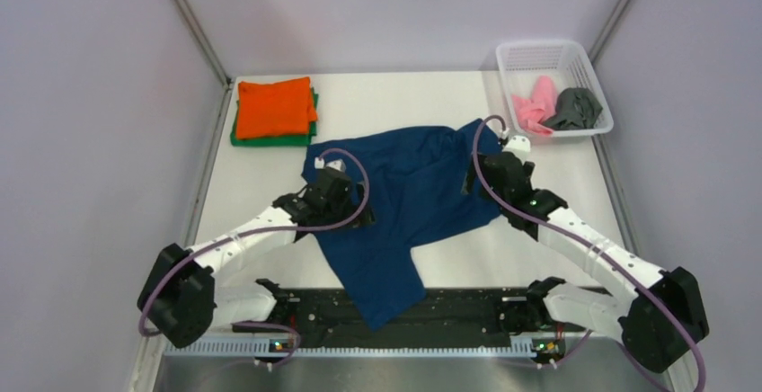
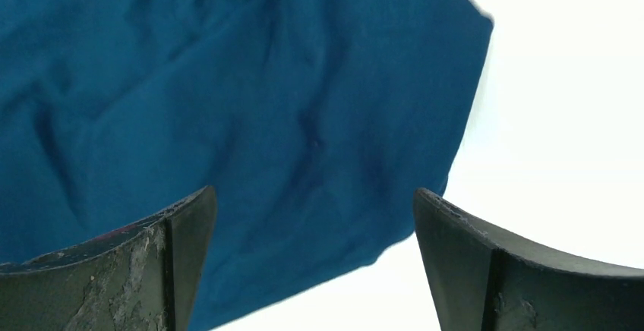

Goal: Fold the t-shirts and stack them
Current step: Flatten out the tshirt

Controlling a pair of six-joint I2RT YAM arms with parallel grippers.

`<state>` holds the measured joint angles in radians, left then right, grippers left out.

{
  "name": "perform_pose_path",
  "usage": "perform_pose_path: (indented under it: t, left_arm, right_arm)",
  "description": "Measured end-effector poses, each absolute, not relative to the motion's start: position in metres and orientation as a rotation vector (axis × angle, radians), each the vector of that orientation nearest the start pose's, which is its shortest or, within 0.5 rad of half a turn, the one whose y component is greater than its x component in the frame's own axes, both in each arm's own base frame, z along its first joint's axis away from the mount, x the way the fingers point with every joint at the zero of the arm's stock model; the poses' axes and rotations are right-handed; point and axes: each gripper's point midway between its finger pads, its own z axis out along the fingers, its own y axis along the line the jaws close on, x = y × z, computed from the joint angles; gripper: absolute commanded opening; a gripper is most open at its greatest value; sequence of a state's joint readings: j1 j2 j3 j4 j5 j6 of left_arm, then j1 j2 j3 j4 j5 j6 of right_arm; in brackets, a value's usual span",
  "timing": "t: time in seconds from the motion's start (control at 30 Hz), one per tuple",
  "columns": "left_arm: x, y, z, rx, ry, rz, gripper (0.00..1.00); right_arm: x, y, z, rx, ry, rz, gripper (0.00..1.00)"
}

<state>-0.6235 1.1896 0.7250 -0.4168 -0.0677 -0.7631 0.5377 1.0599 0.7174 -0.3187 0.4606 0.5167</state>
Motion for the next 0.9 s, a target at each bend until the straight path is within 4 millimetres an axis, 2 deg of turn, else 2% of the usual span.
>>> perform_pose_path:
  t: [0.03,0.1,0.23,0.27,0.37,0.5,0.57,0.63,0.7,0.8,0.9]
  left_arm:
    - [0.225,-0.194,0.075,-0.196,2.564,-0.532,0.99]
    - [0.213,-0.197,0.057,-0.198,2.626,-0.548,0.99]
    - [0.217,-0.205,0.037,-0.218,2.672,-0.540,0.99]
    - [0.221,-0.206,0.033,-0.227,2.684,-0.522,0.99]
    - [0.249,-0.217,0.034,-0.249,2.662,-0.503,0.99]
    - [0.292,-0.222,0.034,-0.303,2.640,-0.466,0.99]
    - [0.319,-0.217,0.035,-0.353,2.620,-0.457,0.99]
    - [0.344,-0.204,0.037,-0.415,2.594,-0.445,0.99]
    - [0.361,-0.186,0.039,-0.466,2.573,-0.421,0.99]
    - [0.364,-0.162,0.039,-0.500,2.576,-0.360,0.99]
    - [0.340,-0.159,0.046,-0.456,2.598,-0.338,0.99]
  right_arm:
    - [0.291,0.108,0.131,0.215,2.171,0.101,0.99]
    - [0.282,0.107,0.115,0.214,2.213,0.109,0.99]
    - [0.273,0.100,0.094,0.246,2.267,0.107,0.99]
    - [0.273,0.093,0.091,0.276,2.273,0.098,0.99]
    - [0.278,0.076,0.086,0.368,2.281,0.081,0.99]
    - [0.282,0.052,0.077,0.501,2.293,0.054,0.98]
    - [0.282,0.043,0.071,0.548,2.301,0.038,0.99]
    - [0.280,0.038,0.066,0.575,2.309,0.024,0.98]
    - [0.279,0.034,0.061,0.597,2.316,0.012,0.96]
    - [0.276,0.031,0.054,0.620,2.329,-0.005,0.93]
    - [0.275,0.030,0.049,0.633,2.345,-0.011,0.89]
